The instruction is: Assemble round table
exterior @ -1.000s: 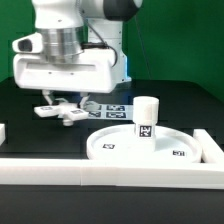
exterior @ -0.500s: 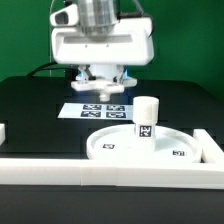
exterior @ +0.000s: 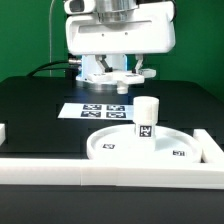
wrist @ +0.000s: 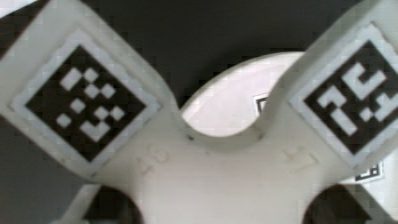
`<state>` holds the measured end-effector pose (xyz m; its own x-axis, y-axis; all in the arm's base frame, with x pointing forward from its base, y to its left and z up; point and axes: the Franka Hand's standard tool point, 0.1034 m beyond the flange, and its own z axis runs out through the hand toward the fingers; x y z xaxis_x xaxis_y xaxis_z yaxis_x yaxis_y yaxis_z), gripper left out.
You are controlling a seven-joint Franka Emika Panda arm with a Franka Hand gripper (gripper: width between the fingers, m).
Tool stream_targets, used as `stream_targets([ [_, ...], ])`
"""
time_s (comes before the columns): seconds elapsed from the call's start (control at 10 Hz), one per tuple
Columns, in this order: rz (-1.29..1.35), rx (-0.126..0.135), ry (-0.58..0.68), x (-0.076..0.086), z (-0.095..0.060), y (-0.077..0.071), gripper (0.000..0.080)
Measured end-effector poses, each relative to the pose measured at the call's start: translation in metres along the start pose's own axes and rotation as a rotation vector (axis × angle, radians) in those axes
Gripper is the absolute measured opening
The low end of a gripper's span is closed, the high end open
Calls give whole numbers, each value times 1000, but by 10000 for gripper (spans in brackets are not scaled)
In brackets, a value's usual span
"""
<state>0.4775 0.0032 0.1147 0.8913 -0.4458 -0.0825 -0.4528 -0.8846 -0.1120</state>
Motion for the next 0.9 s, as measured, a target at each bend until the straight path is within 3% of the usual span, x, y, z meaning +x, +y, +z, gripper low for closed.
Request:
stream_targets([
  [0.2, 5, -2, -4, -1, 0, -2, 448],
  [0.3, 24, -9, -25, -2, -7, -19, 448],
  [0.4, 14, -12, 0, 5, -19, -46, 448],
  [0.5, -8, -7, 10, 7, -24, -57, 448],
  [0.9, -15, -10, 6, 7, -21, -55, 448],
])
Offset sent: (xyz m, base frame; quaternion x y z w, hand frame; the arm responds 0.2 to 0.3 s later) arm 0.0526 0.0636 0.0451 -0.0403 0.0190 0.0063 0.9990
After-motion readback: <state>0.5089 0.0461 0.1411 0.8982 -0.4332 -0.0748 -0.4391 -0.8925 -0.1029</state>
